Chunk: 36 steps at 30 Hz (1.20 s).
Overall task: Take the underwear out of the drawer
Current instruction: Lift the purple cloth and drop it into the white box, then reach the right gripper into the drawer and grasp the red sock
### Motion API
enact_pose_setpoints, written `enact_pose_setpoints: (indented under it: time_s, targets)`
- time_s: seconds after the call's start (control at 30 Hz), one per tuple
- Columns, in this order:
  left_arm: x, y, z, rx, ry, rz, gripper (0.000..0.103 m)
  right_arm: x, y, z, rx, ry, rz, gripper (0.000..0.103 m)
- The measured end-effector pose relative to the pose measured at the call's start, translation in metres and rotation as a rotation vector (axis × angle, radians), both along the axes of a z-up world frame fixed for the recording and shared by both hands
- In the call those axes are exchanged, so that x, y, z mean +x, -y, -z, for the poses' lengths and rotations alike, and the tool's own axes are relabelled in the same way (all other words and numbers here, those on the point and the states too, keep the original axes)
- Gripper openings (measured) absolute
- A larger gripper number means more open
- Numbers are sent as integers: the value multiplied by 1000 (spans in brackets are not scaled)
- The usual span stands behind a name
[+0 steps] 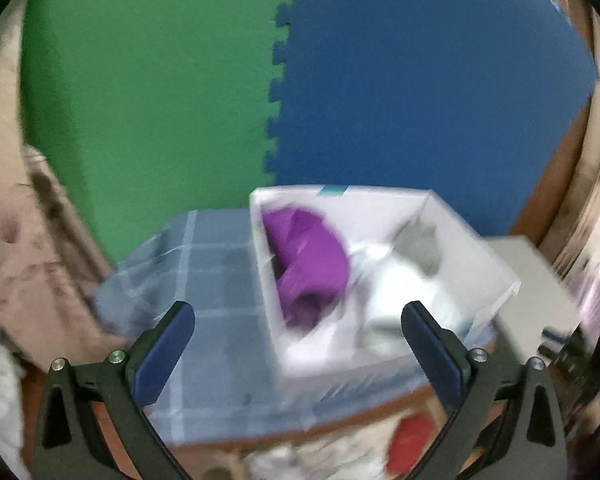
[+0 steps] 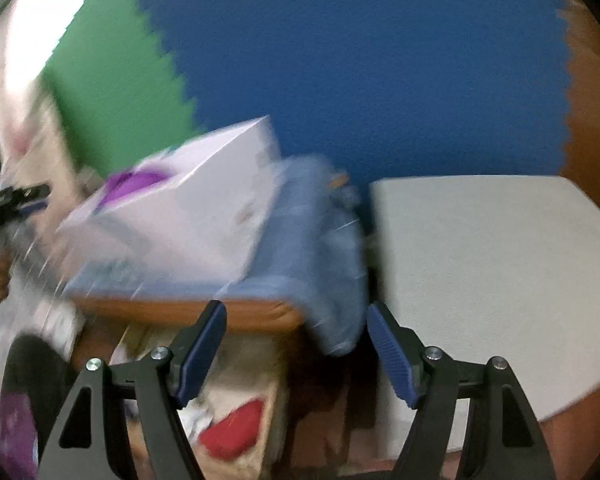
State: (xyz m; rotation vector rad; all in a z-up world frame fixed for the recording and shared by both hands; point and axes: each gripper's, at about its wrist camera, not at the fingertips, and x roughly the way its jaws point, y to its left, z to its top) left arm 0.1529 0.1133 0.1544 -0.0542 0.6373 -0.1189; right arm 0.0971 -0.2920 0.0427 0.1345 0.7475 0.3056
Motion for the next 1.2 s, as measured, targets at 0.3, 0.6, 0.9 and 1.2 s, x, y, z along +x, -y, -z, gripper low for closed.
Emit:
enact_pose_setpoints:
  time_s: [0.3,0.6,0.9,1.2]
  targets:
    - [-82,-51,64,164,-28,-157,102,-5,-155,58,-489,-177,-677,74]
    - [-89,-52,91,170,-68,-161,102,1,-228,151,-978,-305,-1064,58]
    - [-82,-71,105,54,-149,-177,102,0,-236,200,-1171,-454,-1285,60]
    - [-78,-101,113,-132,-202,-223,102,-22,-238,256,-1327,-403,-1436,70]
